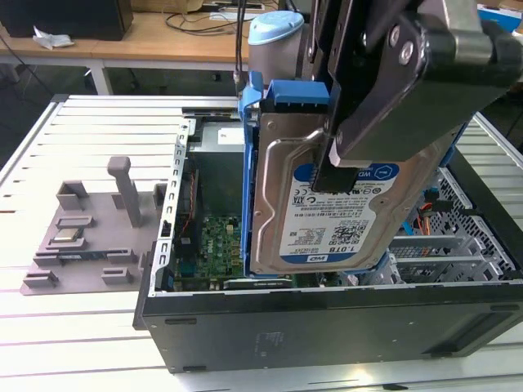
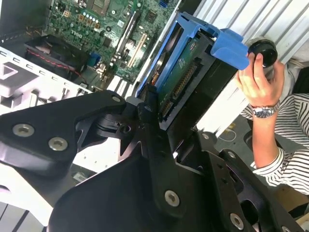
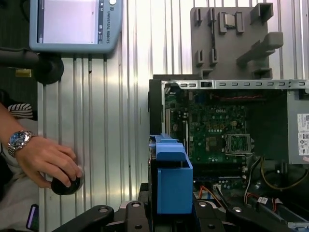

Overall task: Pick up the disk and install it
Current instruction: 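Pick up the disk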

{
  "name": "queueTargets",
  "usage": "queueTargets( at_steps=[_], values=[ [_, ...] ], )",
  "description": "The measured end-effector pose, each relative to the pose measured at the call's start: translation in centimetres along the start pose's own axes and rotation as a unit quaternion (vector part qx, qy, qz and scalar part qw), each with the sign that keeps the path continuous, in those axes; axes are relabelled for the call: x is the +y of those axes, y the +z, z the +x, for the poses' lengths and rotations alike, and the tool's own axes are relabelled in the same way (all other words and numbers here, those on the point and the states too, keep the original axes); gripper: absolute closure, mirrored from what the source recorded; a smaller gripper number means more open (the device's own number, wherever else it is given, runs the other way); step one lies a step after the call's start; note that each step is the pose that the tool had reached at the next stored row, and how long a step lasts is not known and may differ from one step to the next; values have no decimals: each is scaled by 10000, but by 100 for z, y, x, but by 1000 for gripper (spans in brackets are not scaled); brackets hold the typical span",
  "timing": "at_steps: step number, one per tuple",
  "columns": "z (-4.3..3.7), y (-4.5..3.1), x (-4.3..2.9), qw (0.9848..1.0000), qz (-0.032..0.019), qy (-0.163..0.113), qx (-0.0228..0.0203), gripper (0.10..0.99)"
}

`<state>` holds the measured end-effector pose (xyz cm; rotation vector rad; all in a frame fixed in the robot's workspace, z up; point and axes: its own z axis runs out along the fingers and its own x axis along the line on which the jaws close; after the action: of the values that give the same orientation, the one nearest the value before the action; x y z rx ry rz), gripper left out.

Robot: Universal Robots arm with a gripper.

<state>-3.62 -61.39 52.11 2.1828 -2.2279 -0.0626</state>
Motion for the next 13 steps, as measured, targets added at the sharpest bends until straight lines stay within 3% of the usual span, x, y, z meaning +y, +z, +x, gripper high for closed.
queueTargets(
  at_steps=[5,11,13],
  values=[
    [-67,81,-93,10000,-2,0,0,725],
    [-222,150,-321,10000,-5,0,3,725],
    [-248,161,-362,10000,-5,0,3,725]
  ],
)
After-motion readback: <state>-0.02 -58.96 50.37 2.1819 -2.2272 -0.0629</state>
